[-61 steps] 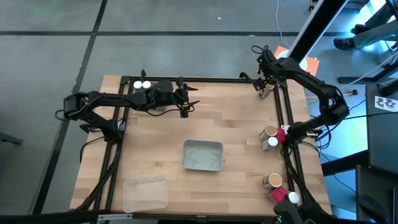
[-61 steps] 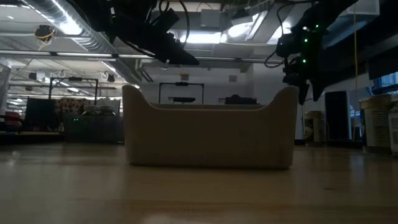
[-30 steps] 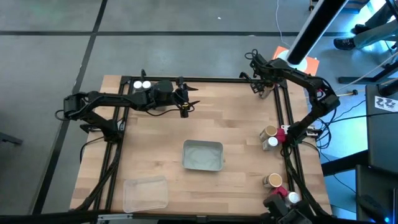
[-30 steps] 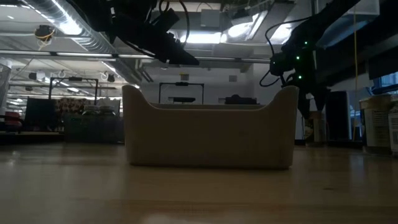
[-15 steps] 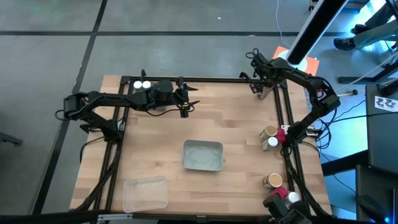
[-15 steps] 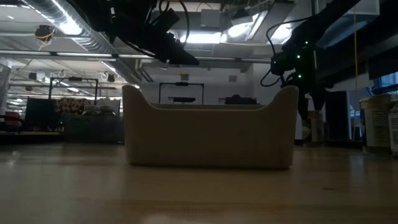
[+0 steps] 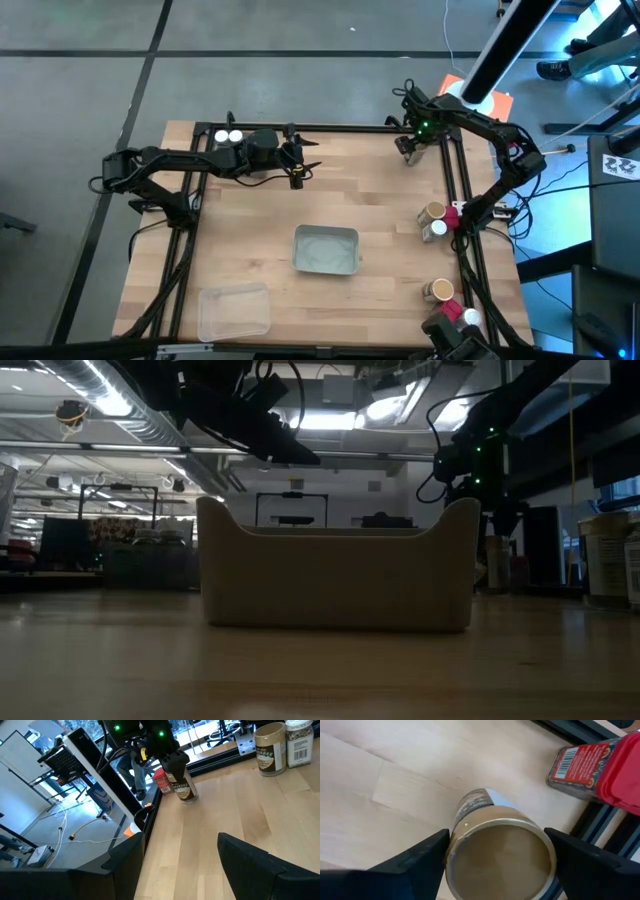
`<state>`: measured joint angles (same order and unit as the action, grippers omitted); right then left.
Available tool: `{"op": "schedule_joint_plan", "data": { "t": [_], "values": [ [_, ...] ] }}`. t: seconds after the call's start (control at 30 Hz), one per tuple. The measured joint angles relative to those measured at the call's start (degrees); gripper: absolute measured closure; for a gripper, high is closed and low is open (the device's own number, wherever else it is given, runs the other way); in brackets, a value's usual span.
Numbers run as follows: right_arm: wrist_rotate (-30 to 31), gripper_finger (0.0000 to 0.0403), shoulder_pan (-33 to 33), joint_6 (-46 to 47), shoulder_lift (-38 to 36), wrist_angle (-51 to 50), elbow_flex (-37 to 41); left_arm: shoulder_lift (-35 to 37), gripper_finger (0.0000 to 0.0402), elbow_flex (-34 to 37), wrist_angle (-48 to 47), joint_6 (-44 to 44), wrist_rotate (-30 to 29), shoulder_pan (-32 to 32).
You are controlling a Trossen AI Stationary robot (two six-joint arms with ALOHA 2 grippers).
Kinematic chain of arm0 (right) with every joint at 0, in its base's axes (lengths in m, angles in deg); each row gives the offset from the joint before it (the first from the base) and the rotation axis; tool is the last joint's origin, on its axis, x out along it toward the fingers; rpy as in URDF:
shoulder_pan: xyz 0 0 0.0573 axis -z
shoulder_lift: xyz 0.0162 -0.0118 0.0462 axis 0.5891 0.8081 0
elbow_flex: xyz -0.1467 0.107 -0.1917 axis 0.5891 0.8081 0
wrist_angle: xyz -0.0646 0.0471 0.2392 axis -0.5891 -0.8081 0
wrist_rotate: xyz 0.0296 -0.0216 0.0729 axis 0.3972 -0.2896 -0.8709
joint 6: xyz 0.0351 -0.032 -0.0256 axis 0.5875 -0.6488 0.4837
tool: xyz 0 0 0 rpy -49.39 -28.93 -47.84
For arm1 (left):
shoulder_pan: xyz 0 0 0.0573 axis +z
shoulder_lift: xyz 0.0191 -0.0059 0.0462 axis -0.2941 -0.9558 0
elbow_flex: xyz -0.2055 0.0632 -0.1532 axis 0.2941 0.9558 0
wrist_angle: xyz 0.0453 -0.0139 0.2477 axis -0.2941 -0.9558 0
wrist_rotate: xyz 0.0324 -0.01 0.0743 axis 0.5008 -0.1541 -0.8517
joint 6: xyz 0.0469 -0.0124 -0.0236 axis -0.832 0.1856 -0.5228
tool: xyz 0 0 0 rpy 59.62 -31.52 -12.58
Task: Sort spices by type
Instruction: Put the top gold seasoning bottle into the gray bin
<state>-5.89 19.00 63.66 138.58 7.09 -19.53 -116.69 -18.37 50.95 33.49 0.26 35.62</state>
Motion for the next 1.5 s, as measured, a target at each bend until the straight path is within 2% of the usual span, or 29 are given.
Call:
{"op": "schedule_joint_plan", "data": {
  "t": [0.23,0.5,0.63,0.93,1.2,1.4,1.5],
  "values": [
    [0.09,0.0084,0.0,-0.02,-0.02,-0.12,0.0,0.0,0.0162,0.02,0.0,0.0,-0.02,-0.01],
    [-2.65,0.0084,0.0,-0.07,-0.06,-0.3,0.09,0.0,0.0162,0.02,0.0,0.0,-0.02,-0.02],
    [-3.57,0.0084,0.06,-0.25,-0.15,1.07,2.59,0.0,0.0162,0.02,0.0,0.0,-0.02,-0.01],
    [-2.94,0.0084,0.01,-1.4,-0.13,6.22,5.38,0.0,0.0162,0.02,0.04,0.0,-0.02,-0.02],
    [-3.53,0.0085,0.0,-1.4,-0.13,5.23,5.38,0.0,0.0162,0.02,0.26,0.0,-0.02,0.0],
    [-3.55,0.012,0.0,-1.53,-0.15,5.88,5.38,0.0,0.0162,0.02,0.22,0.01,-0.01,0.0],
    [-3.55,0.012,0.0,-2.27,-0.13,6.01,5.38,0.0,0.0162,0.02,0.2,0.0,-0.02,-0.01]
  ]
}}
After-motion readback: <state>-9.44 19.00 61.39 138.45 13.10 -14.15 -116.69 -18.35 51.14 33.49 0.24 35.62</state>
